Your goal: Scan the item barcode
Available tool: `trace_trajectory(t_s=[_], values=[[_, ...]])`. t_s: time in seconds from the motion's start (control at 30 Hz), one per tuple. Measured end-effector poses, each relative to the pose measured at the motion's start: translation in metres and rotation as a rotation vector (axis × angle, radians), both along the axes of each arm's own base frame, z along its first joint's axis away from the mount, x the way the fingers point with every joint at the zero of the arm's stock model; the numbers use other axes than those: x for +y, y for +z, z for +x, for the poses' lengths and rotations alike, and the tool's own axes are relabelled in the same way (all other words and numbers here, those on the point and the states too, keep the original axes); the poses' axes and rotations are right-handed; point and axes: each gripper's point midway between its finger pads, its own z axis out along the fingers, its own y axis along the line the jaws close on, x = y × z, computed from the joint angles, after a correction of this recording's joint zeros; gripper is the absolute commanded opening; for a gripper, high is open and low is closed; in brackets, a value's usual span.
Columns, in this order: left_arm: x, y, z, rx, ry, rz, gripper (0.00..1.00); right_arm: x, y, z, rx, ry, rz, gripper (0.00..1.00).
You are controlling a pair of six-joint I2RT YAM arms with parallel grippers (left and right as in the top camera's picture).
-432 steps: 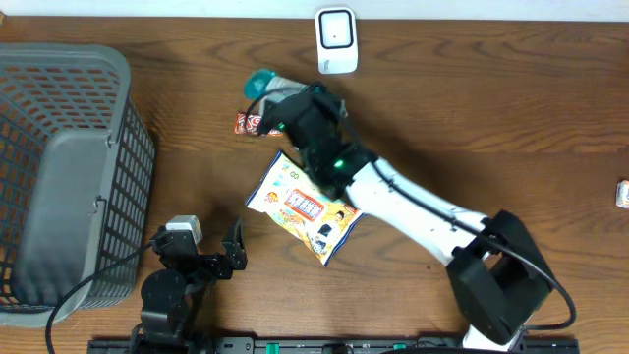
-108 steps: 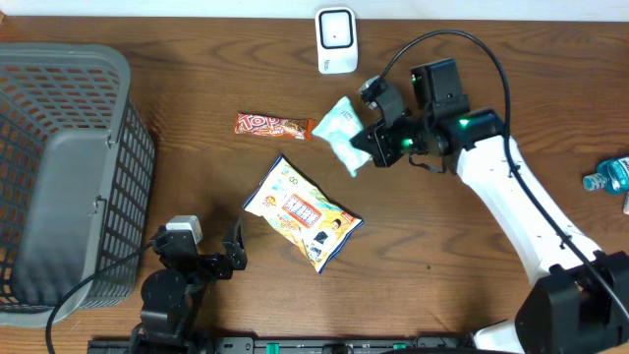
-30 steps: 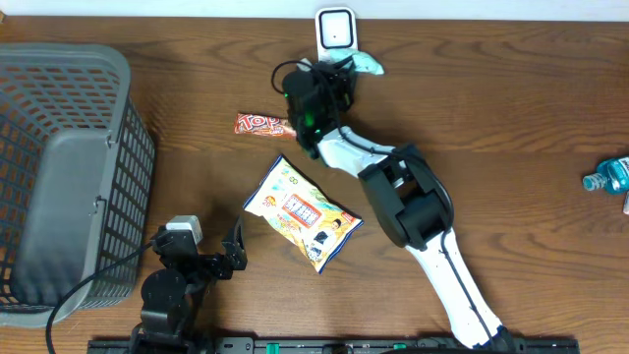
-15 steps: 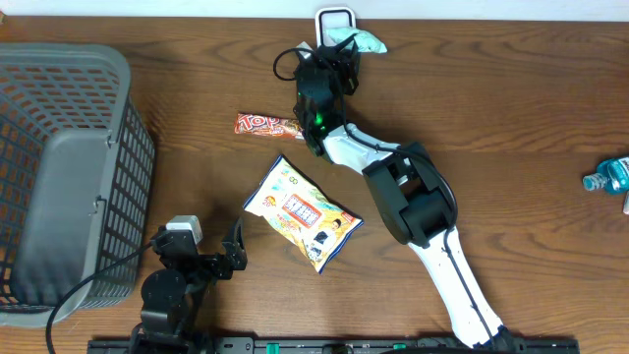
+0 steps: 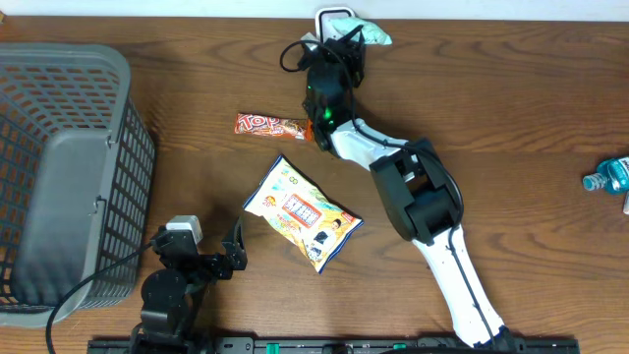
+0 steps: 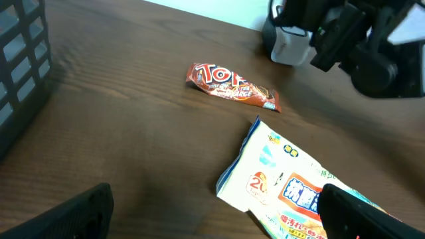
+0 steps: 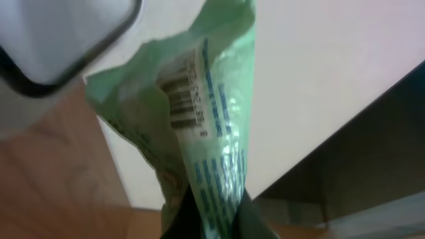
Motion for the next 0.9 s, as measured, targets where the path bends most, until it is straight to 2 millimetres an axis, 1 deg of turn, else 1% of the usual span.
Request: trace_trajectory(t_s=[0.03,0.07,0.1,0.13,0.17,0.2,0.27,0.3,0.37,0.4,0.47,0.53,0.57,0.67,0.7,0.73,0.8,0.83,0.9], values=[[0.000,0.000,0.000,0.000,0.000,0.000,0.98,0.006,-0.005,-0.002,0.033,0.010,0.001,0.01],[0.000,0.000,0.000,0.000,0.000,0.000,0.98,0.016,-0.011,-0.008,0.080,0.025,0.017,0.01],[0.000,0.000,0.000,-0.001,0.000,0.000,0.98,0.025,-0.019,-0.018,0.175,0.046,0.018,0.01],[0.000,0.000,0.000,0.001,0.000,0.000,0.98,0.034,-0.024,-0.030,0.261,0.063,0.023,0.01],[0.000,0.001,0.000,-0.003,0.000,0.000,0.98,0.040,-0.032,-0.051,0.374,0.085,0.045,0.01],[0.000,0.000,0.000,0.002,0.000,0.000,0.98,0.043,-0.034,-0.067,0.448,0.105,0.079,0.01],[0.000,0.000,0.000,0.001,0.000,0.000,0.98,0.055,-0.029,-0.106,0.576,0.149,0.246,0.01],[0.000,0.000,0.000,0.001,0.001,0.000,0.98,0.062,-0.022,-0.122,0.622,0.172,0.371,0.01],[0.000,0.000,0.000,0.001,0.000,0.000,0.98,0.079,-0.003,-0.141,0.677,0.225,0.653,0.01],[0.000,0.000,0.000,0.001,0.000,0.000,0.98,0.088,0.004,-0.146,0.708,0.255,0.775,0.01],[0.000,0.000,0.000,0.001,0.001,0.000,0.98,0.112,0.020,-0.158,0.830,0.350,1.082,0.01],[0.000,0.000,0.000,0.001,0.000,0.000,0.98,0.128,0.026,-0.168,0.977,0.424,1.292,0.01],[0.000,0.000,0.000,0.001,0.001,0.000,0.98,0.133,0.026,-0.177,1.080,0.456,1.401,0.01],[0.000,0.000,0.000,0.001,0.000,0.000,0.98,0.136,0.023,-0.190,1.315,0.500,1.629,0.01],[0.000,0.000,0.000,0.001,0.000,0.000,0.98,0.136,0.021,-0.193,1.374,0.508,1.683,0.04],[0.000,0.000,0.000,0.001,0.001,0.000,0.98,0.136,0.019,-0.197,1.442,0.518,1.739,0.01],[0.000,0.000,0.000,0.001,0.000,0.000,0.98,0.137,0.016,-0.207,1.589,0.525,1.855,0.01],[0.000,0.000,0.000,0.001,0.000,0.000,0.98,0.138,0.016,-0.212,1.640,0.520,1.893,0.01],[0.000,0.000,0.000,0.001,0.000,0.000,0.98,0.139,0.021,-0.228,1.806,0.432,2.022,0.01]])
